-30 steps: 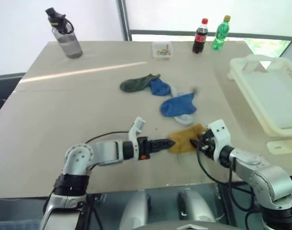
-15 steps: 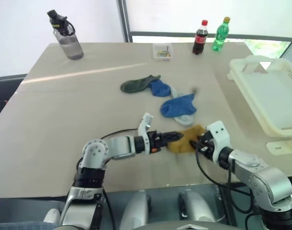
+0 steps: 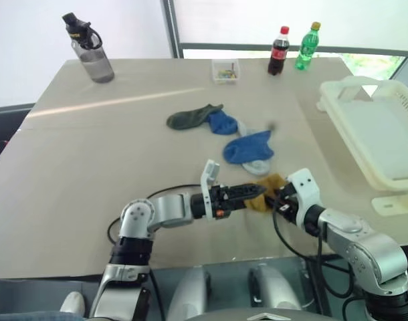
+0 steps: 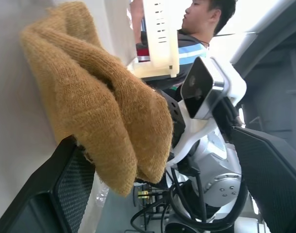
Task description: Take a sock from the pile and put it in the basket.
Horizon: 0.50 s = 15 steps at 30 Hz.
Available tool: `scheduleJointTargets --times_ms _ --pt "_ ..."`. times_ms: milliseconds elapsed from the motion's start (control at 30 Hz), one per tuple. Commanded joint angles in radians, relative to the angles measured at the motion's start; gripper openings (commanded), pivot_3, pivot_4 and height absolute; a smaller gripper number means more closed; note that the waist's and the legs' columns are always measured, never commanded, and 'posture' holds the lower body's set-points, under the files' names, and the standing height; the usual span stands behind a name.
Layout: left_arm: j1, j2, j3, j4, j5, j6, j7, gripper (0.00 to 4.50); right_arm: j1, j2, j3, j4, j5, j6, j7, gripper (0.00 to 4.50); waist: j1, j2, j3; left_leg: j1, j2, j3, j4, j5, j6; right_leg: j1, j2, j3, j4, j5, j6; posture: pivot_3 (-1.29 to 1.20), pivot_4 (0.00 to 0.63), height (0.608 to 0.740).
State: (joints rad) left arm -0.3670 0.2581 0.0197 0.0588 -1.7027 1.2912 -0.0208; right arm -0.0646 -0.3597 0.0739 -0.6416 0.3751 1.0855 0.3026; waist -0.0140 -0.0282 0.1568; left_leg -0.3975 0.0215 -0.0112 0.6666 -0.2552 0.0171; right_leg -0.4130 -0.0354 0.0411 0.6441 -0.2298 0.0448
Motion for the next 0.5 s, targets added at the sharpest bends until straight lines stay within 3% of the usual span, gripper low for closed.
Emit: scheduleJointTargets --times_ms 33,233,500 --pt "-0.015 -0.008 0.004 -0.009 -0.021 -0.013 -0.032 4.50 0.001 0.002 0.006 -0.021 0.013 0.000 0.002 1.81 0.000 0.000 0.000 0.000 0.000 0.000 0.000 0.000 0.000 0.000 0.000 0.000 0.000 0.000 0.000 0.00 0.150 0.740" --pt "-0.014 -0.006 0.001 -0.010 -0.016 -0.017 -0.048 4.50 -0.012 0.005 -0.065 -0.082 0.067 0.002 0.024 1.81 0.001 0.001 0.001 -0.001 0.000 0.000 0.000 0.000 0.000 0.000 0.000 0.000 -0.001 0.000 0.000 0.00 0.150 0.740" --pt "-0.019 -0.010 -0.001 0.000 0.011 -0.017 -0.076 4.50 -0.010 -0.040 -0.277 -0.188 0.289 0.038 0.112 1.81 0.002 0.002 0.003 -0.003 0.000 0.000 -0.002 0.000 0.000 -0.002 0.000 0.000 -0.002 0.000 0.000 0.00 0.150 0.740"
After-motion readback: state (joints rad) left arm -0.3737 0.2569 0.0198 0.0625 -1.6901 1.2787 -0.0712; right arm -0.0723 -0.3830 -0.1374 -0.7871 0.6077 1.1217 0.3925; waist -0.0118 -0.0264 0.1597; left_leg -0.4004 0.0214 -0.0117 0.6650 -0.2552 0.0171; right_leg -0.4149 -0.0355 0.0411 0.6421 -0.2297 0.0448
